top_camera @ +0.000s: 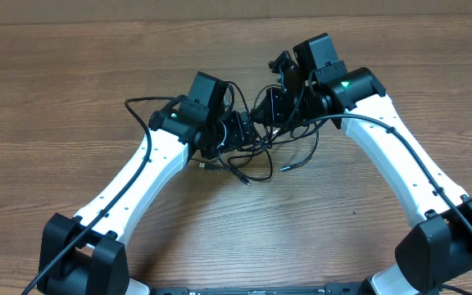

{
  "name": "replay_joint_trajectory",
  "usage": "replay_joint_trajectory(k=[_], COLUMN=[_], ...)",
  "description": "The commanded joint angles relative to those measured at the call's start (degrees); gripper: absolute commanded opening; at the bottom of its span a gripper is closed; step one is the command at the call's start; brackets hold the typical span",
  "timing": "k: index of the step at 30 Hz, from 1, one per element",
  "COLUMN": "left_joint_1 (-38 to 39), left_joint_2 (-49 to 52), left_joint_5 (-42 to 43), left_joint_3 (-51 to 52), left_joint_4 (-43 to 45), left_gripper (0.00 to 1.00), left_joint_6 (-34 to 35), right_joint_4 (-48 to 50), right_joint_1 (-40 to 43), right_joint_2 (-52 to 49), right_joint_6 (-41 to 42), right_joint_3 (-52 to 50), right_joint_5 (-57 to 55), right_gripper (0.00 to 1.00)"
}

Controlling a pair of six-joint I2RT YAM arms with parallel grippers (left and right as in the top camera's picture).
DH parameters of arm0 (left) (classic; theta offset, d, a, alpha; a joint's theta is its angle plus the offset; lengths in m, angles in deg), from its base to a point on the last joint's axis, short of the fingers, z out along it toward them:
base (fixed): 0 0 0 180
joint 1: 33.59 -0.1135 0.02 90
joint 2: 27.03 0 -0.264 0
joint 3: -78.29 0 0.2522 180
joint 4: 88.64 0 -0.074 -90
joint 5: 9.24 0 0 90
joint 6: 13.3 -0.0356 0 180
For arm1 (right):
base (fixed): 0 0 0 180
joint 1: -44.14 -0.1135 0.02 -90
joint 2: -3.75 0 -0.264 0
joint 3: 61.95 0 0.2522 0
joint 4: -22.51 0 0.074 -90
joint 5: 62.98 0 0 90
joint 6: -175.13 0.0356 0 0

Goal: Untangle cables

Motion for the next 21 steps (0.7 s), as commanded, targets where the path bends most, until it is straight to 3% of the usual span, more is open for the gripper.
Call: replay_joint_trajectory(k=[1,10,17,21], left_joint_1=[0.4,0.3,-3.8,-9.5], left_joint_2=[1.8,7.7,8.9,7.6], left_joint_5=[-2.8,-3.8,-6.8,-7.5], left_joint_3=[0.2,0.2,0.2,0.2], left_joint_4=[-0.2,1.1,-1.9,-6.8], left_gripper=[0.72,0.69,0.39,0.38], left_joint_6=[-0.7,-0.7,-2.6,-3.9], right_joint_4=[1.0,3.5,3.4,1.9], right_joint_1=[-0.3,-0.3,0.9,4.1], right_joint_2=[3.8,8.7,12.3,14.3], right_joint_6=[0.4,2.2,2.1,2.5], right_joint_3=[0.9,0.9,0.9,0.9], right_joint_5=[1.6,4.5,-0.2,-9.1], right_gripper=[0.04,0.04,0.04,0.04])
